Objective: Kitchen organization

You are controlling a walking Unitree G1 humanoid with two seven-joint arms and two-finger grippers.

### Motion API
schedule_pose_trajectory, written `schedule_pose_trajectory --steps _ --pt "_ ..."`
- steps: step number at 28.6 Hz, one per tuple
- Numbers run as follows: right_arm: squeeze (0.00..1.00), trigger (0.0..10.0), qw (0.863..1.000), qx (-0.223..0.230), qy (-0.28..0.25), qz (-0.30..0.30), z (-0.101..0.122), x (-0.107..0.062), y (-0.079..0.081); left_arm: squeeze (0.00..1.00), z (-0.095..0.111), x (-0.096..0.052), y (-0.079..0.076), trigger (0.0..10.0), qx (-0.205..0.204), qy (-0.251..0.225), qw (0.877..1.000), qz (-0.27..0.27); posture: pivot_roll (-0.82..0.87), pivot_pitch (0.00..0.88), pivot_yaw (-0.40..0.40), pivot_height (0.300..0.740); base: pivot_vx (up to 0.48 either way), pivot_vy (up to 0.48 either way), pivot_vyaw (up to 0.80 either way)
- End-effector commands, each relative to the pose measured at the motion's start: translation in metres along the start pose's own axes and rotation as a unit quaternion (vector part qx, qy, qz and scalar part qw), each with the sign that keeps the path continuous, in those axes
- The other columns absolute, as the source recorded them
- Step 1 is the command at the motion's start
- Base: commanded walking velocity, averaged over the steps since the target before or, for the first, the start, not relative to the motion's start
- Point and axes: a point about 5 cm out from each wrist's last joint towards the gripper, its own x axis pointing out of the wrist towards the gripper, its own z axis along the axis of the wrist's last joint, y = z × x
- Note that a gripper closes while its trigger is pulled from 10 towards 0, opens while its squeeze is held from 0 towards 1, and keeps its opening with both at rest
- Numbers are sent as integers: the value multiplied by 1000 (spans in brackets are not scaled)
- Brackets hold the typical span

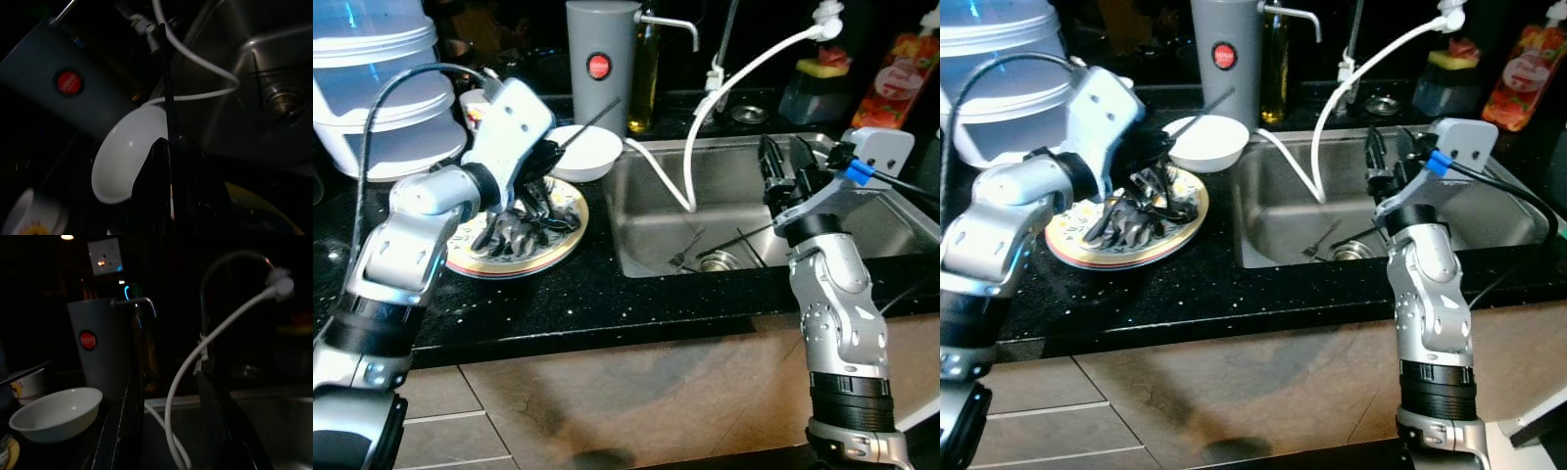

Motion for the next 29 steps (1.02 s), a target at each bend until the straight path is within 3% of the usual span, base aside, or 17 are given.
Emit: schedule_pose_trajectory --steps 1,2,5,6,8,10,13,16,24,29 --pt "0 10000 999 46 3 5 3 -5 -4 0 7 18 -10 10000 5 -31 997 -64 10 0 32 740 0 0 0" --pt "0 10000 999 46 3 5 3 -5 -4 0 7 18 -10 10000 5 -31 997 -64 10 0 32 740 0 0 0" --pt "0 10000 995 96 4 15 4 -10 -1 0 25 39 -27 10000 -17 -89 990 -112 -22 0 44 740 0 0 0" --pt "0 10000 993 120 5 13 3 -12 0 0 31 44 -33 10000 -33 -112 986 -122 -30 0 47 740 0 0 0" --pt "0 10000 976 217 3 -1 1 -14 2 0 45 50 -45 10000 -83 -162 973 -145 -44 0 50 740 0 0 0" --pt "0 10000 966 258 1 8 1 -17 3 0 52 51 -52 10000 -118 -203 957 -168 -47 0 48 740 0 0 0" --pt "0 10000 963 269 0 14 1 -18 4 0 54 51 -53 10000 -127 -214 953 -173 -46 0 47 740 0 0 0" --pt "0 10000 948 317 1 39 -2 -21 10 0 54 46 -54 10000 -177 -244 938 -169 -42 0 38 740 0 0 0" --pt "0 10000 936 347 5 61 0 -19 12 0 45 38 -58 10000 -191 -250 933 -173 -20 0 12 740 0 0 0" --pt "0 10000 919 371 -10 130 12 -19 23 0 38 39 -60 10000 -206 -234 940 -135 -13 0 2 740 0 0 0"
